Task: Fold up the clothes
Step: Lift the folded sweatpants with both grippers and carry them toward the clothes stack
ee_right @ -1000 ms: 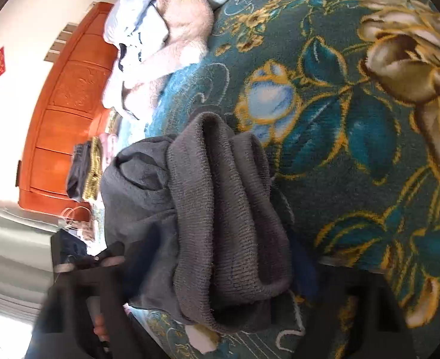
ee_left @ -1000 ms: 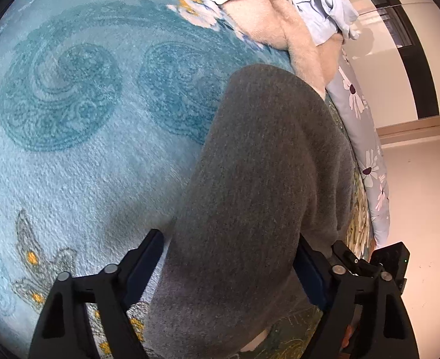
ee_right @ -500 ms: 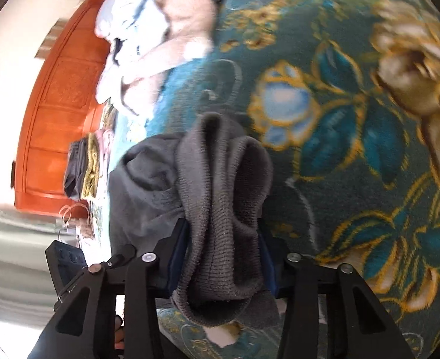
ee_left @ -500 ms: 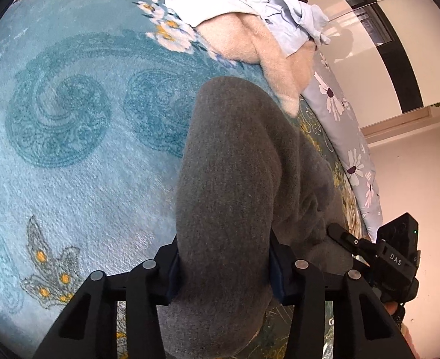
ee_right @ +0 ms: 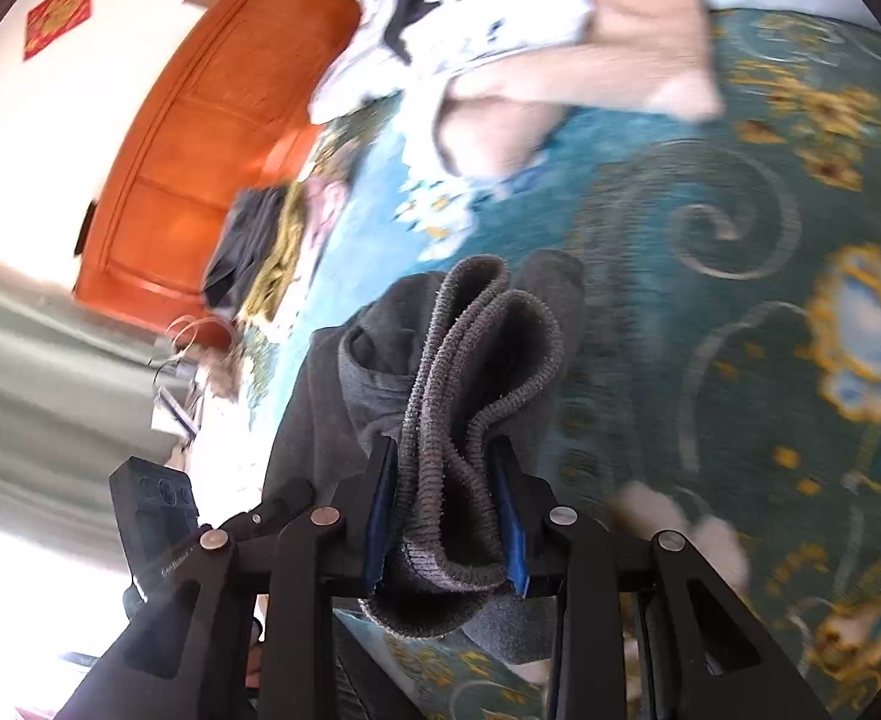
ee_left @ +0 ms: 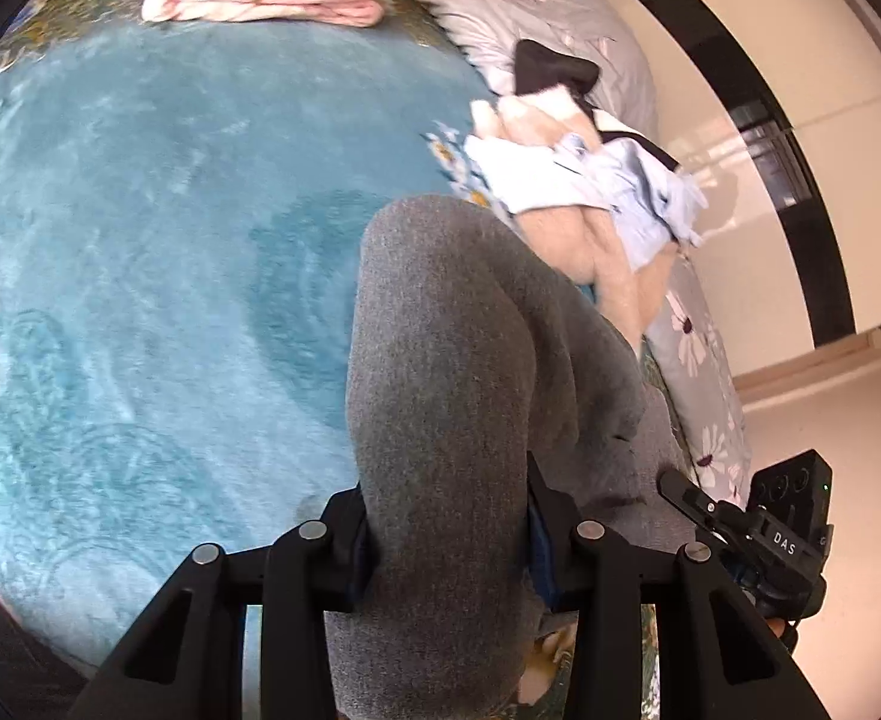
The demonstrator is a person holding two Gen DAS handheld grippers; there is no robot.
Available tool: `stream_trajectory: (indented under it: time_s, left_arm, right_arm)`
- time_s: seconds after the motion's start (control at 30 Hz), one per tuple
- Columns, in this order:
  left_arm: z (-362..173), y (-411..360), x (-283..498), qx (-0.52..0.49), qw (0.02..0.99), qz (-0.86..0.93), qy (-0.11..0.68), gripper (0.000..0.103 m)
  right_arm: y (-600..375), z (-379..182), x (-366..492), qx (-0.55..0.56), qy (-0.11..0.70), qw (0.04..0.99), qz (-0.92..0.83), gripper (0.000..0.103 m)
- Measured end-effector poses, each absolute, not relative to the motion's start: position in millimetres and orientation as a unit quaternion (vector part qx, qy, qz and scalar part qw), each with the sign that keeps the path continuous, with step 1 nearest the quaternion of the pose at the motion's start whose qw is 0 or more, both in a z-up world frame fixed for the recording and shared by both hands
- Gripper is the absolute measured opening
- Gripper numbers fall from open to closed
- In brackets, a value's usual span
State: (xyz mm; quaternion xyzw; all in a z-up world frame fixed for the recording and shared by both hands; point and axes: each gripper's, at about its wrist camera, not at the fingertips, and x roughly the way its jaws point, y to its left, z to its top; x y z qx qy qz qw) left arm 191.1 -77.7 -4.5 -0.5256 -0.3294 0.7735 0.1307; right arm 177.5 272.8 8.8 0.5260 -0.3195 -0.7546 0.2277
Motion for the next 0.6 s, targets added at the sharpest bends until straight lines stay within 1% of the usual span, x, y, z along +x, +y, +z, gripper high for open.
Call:
stream_trajectory:
  time_s: [0.13, 0.23, 0.3, 0.33, 0.37, 0.4, 0.43, 0.47, 0.6]
  left_arm:
    - [-47.1, -99.8, 196.0, -0.548, 0.093, 0.743, -0.374, 0.043]
    - [-54.8, -103.0, 196.5, -0.547, 0.096, 0.732, -0.395, 0.045]
    - [-49.7, -109.5, 197.6, -0.543, 0.108, 0.735, -0.392, 0.046]
    - [-46.7, -111.1, 197.3, -0.540, 0.115, 0.737, -0.389, 0.047]
    - [-44.2, -110.7, 195.6, -0.537, 0.120, 0.740, -0.387, 0.051]
    - [-42.2, -113.1, 195.0, -0.533, 0.123, 0.742, -0.388, 0.054]
    - [-42.1, -115.8, 194.9, -0.531, 0.124, 0.742, -0.391, 0.060]
    - [-42.1, -118.5, 194.8, -0.528, 0.125, 0.741, -0.395, 0.062]
    - [-48.3, -125.1, 198.6, -0.538, 0.116, 0.734, -0.398, 0.064]
  right_arm:
    - [255.0, -12.6, 172.5, 0.551, -0.296, 0.227, -0.746, 0.032]
    - [252.3, -31.9, 170.1, 0.575, -0.283, 0.198, -0.742, 0.033]
    - [256.5, -38.0, 173.8, 0.579, -0.295, 0.191, -0.736, 0.034]
    - [258.9, -39.6, 176.3, 0.578, -0.304, 0.192, -0.733, 0.037]
    - [260.2, -40.1, 178.4, 0.575, -0.310, 0.195, -0.731, 0.053]
    - [260.5, -39.5, 180.2, 0.572, -0.314, 0.200, -0.731, 0.063]
    - [260.8, -38.9, 182.0, 0.568, -0.318, 0.206, -0.731, 0.076]
    - [261.1, -38.3, 183.8, 0.564, -0.323, 0.211, -0.731, 0.078]
    - [251.7, -45.7, 183.7, 0.573, -0.322, 0.217, -0.722, 0.080]
